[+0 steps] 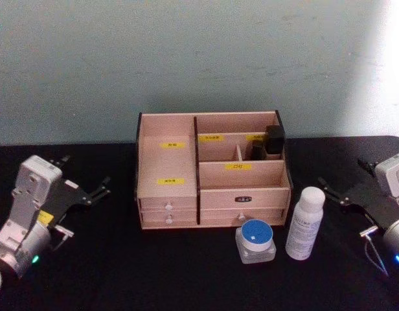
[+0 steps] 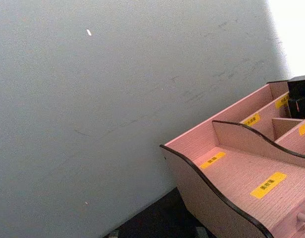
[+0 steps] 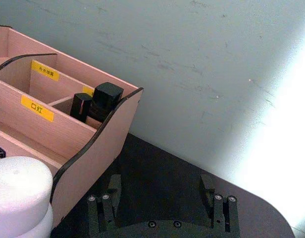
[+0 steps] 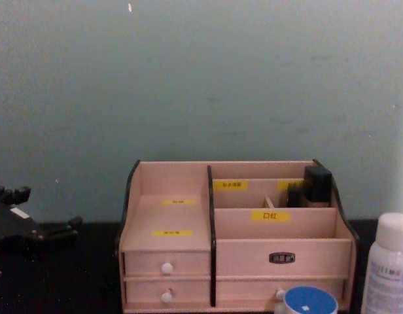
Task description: Pick up the facial cleanser and watermelon frost from the table and place them into the tiered storage box.
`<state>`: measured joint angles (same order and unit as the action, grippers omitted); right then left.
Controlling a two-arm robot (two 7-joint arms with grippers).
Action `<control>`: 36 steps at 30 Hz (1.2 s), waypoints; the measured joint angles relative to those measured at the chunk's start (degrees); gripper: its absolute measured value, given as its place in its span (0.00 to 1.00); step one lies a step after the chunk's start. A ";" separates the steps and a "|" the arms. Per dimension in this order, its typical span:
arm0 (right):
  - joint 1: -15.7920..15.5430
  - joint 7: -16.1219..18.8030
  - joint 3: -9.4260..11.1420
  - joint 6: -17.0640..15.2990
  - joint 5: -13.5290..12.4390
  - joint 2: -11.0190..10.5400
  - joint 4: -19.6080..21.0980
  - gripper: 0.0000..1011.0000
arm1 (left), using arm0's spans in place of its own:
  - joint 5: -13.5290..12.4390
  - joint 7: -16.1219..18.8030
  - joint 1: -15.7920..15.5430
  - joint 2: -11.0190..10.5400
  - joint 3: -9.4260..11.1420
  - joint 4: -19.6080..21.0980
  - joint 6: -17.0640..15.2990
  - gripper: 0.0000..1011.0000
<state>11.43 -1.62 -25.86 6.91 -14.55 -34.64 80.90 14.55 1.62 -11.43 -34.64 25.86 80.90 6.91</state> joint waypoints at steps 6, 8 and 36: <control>0.00 0.00 0.00 0.00 0.00 0.00 0.00 0.99 | 0.00 0.00 0.00 0.00 0.00 0.00 0.00 0.99; 0.00 0.00 0.00 0.00 0.00 0.00 0.00 0.99 | 0.00 0.00 0.00 0.00 0.00 0.00 0.00 0.99; 0.00 0.00 0.00 0.00 0.00 0.00 0.00 0.99 | 0.00 0.00 0.00 0.00 0.00 0.00 0.00 0.99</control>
<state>11.43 -1.62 -25.86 6.90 -14.55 -34.64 80.90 14.55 1.62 -11.43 -34.65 25.86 80.90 6.91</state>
